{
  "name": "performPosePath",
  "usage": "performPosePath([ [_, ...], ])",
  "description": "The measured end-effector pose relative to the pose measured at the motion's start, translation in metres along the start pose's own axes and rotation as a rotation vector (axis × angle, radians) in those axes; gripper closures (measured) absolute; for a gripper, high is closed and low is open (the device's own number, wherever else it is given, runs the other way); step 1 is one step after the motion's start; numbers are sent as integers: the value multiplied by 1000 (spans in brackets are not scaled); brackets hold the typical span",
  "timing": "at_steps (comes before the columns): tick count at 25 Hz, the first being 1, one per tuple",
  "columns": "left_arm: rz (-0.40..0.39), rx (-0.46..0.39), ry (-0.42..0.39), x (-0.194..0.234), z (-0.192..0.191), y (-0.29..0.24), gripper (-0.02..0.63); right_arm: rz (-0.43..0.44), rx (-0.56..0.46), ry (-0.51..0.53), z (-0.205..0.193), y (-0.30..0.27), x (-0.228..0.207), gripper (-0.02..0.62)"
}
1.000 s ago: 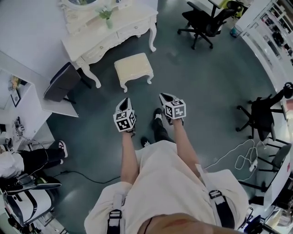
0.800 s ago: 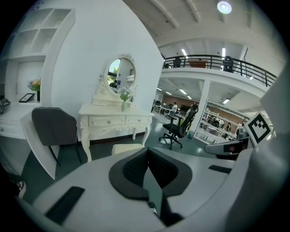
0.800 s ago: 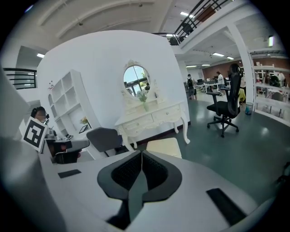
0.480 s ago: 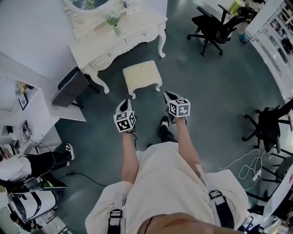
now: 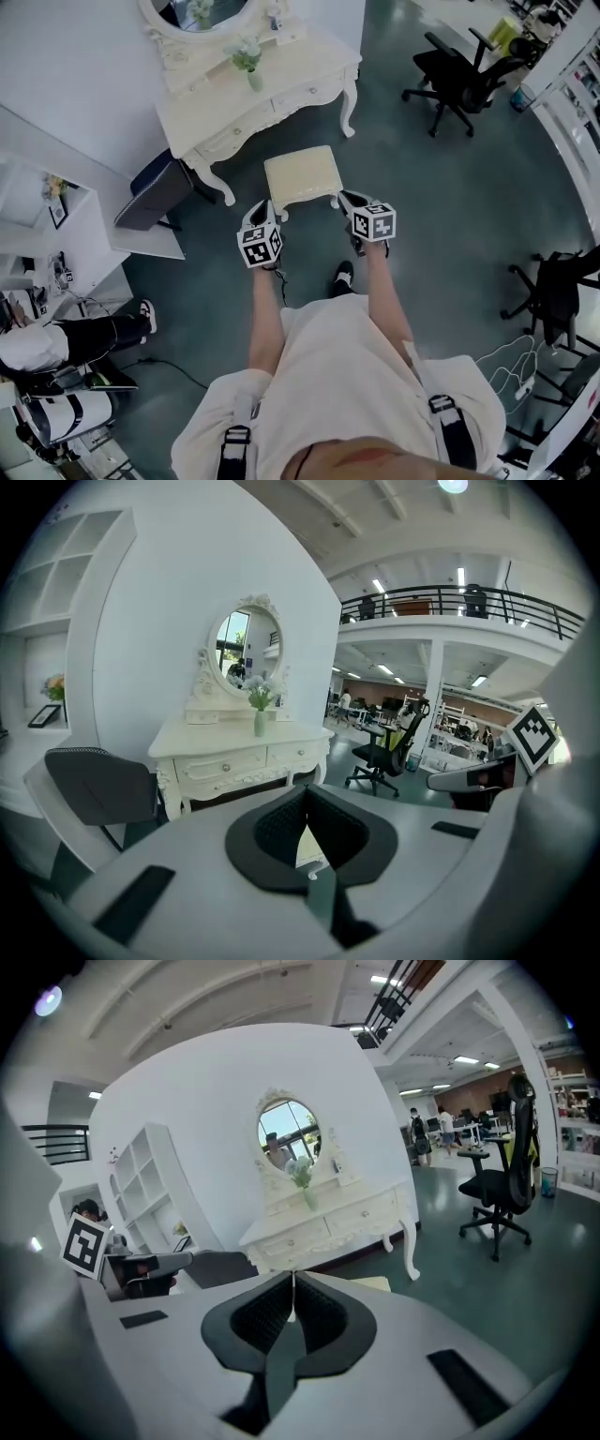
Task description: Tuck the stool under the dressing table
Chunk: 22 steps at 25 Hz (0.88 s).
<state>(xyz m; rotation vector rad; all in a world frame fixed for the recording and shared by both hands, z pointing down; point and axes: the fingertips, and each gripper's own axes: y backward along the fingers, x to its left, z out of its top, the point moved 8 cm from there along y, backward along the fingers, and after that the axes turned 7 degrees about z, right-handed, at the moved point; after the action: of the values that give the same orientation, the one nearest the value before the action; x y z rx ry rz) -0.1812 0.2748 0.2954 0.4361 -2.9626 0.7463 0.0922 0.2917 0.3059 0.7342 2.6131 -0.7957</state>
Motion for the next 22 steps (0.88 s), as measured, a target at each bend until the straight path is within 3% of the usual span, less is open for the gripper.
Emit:
performPosePath([
  [9,28,-11,-7,-21,32,-53,591,33,4,-2,50,-26,-55,550],
  [18,87,-9,-12,-34,22,-82,591,65,40,-26,49,-44,-100,549],
  [22,146,26,-31,-39,6,-85,591,32,60,-53,32,-39,-120,549],
])
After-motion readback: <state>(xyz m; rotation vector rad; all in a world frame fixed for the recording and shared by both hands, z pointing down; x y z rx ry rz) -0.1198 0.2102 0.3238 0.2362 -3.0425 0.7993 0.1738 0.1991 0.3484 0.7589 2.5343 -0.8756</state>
